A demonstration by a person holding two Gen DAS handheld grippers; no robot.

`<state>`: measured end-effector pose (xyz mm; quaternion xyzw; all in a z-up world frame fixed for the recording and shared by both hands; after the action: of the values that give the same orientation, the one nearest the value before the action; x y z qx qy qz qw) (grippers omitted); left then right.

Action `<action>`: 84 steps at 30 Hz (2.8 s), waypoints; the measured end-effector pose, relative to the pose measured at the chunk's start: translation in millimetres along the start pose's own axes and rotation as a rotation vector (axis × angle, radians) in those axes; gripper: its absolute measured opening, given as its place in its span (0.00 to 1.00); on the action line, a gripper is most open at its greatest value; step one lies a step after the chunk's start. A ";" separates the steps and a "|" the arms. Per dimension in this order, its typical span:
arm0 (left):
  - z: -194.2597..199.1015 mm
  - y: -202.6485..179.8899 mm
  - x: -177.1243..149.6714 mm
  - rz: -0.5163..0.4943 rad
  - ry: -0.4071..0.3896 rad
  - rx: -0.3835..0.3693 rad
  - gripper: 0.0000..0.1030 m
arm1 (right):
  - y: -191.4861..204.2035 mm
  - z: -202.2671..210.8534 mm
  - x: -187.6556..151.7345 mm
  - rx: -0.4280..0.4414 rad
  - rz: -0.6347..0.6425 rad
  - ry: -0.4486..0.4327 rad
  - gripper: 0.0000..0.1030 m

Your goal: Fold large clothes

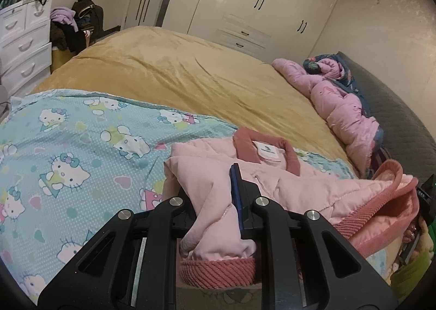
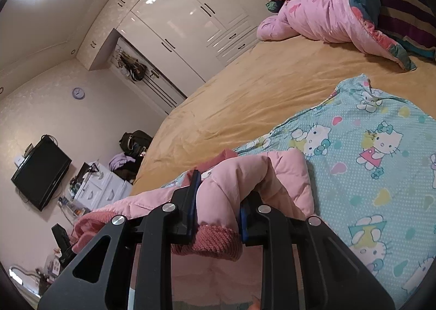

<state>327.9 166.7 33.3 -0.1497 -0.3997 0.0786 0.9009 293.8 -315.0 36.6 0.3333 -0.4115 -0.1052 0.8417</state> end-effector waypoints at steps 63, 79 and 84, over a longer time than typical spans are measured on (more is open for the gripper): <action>-17.0 -0.2 29.3 -0.001 -0.099 -0.161 0.91 | -62.0 -120.5 -43.5 -0.261 0.180 0.253 0.95; -120.2 35.2 -35.4 -0.096 0.154 0.084 0.91 | -55.1 -142.3 -14.1 -0.341 0.273 0.209 0.95; -130.0 26.0 -35.1 -0.081 0.131 0.062 0.59 | -59.8 -169.0 -16.5 -0.368 0.298 0.269 0.84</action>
<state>400.5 155.2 -82.5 -0.1104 -0.3429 0.0445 0.9318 418.0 -272.5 -86.7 0.1213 -0.3145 -0.0080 0.9414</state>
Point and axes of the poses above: each gripper's, at about its wrist camera, not at the fingertips, and z roughly against the way its jaws point, y to its left, x to its top, the point moved 5 cm from there along -z, roughly the way its jaws point, and after that the axes turned 2 degrees about y, right-handed, at the moved point
